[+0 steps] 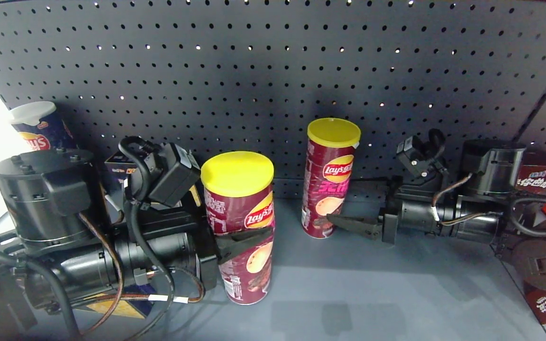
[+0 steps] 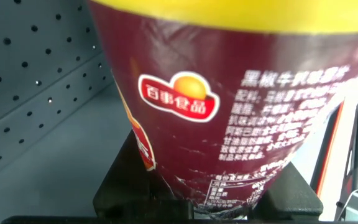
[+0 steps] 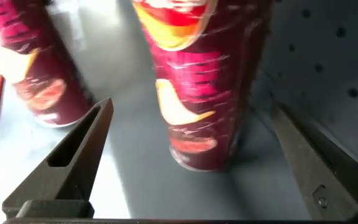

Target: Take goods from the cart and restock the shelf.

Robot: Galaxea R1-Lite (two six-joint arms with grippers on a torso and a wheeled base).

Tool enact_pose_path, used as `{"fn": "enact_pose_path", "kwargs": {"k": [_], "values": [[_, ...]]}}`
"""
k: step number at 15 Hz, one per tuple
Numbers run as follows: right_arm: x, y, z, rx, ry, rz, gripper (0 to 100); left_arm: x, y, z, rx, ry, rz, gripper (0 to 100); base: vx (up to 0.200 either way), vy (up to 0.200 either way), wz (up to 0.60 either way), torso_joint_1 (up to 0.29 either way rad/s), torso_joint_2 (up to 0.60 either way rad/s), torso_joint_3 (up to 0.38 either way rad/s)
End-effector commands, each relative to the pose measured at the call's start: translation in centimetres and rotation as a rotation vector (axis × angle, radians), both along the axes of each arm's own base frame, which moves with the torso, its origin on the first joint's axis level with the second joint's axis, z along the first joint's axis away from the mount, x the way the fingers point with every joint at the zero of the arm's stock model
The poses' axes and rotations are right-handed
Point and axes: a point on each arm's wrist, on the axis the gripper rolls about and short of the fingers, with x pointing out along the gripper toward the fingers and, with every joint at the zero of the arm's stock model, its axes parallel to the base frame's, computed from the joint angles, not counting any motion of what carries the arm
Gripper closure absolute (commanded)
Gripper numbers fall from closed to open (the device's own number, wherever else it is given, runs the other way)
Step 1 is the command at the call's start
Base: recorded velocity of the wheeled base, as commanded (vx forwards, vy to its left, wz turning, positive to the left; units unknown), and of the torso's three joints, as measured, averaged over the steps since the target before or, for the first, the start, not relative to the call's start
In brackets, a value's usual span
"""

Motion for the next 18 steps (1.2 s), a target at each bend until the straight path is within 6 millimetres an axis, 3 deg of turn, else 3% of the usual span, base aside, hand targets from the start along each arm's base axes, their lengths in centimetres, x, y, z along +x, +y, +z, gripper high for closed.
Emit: {"fn": "enact_pose_path", "kwargs": {"k": [1,18], "values": [[0.7,0.4,-1.0,-0.007,0.016,0.004,0,-0.1,0.0,-0.1,0.001,0.002,0.000,100,0.000,0.000,0.00,0.000,0.00,0.000],[3.9,2.3,-2.8,-0.014,0.037,0.022,0,0.2,-0.1,0.5,-0.011,-0.015,0.003,100,0.000,0.000,0.00,0.000,0.00,0.000]]}}
